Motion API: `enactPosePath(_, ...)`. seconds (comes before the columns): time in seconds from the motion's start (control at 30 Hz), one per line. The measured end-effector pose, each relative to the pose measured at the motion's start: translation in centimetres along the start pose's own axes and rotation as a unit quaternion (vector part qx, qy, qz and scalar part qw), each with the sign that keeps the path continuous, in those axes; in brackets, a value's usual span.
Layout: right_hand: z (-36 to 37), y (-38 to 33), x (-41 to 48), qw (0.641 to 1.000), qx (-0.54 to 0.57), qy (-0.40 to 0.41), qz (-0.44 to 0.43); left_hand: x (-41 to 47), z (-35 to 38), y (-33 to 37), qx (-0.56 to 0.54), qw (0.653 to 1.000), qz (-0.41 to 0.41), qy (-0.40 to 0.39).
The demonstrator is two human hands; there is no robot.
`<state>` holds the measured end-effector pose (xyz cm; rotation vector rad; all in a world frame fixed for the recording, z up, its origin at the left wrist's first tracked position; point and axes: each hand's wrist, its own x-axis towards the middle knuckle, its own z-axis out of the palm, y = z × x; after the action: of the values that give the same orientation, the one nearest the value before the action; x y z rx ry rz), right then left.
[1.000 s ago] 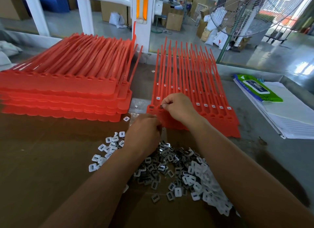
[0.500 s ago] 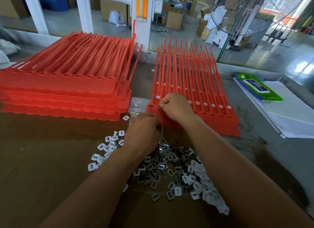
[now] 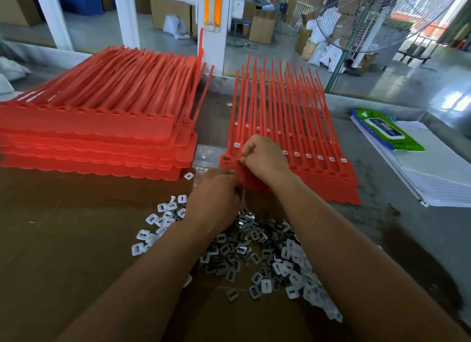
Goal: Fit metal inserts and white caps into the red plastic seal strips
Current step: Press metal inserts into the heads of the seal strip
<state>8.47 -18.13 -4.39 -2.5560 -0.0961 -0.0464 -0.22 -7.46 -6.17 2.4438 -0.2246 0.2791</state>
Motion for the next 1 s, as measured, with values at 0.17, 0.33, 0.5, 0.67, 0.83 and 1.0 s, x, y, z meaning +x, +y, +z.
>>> enactPosePath(0.17,-0.2,0.2,0.4,1.0,0.013,0.002,0.015,0.0,0.0,0.0,0.007,1.0,-0.005,-0.004)
enactPosePath(0.33,-0.1,-0.1,0.6,1.0,0.007,0.002,0.011,0.0,0.0,-0.1,0.006,1.0,-0.001,-0.001)
enactPosePath(0.5,-0.2,0.1,0.8,1.0,0.017,-0.008,0.009,0.1,0.1,-0.1,0.012,1.0,-0.007,0.004)
enactPosePath(0.67,-1.3,0.5,-0.6,0.995,0.097,-0.015,-0.027,0.1,0.1,-0.1,0.014,1.0,-0.007,0.001)
enactPosePath(0.83,-3.8,0.7,-3.9,0.989,0.097,-0.058,-0.094,0.2,0.2,-0.3,0.008,1.0,-0.012,-0.01)
enactPosePath(1.0,-5.6,1.3,-7.5,0.979,0.023,-0.163,-0.123,0.4,0.3,-0.3,0.011,1.0,-0.018,-0.018)
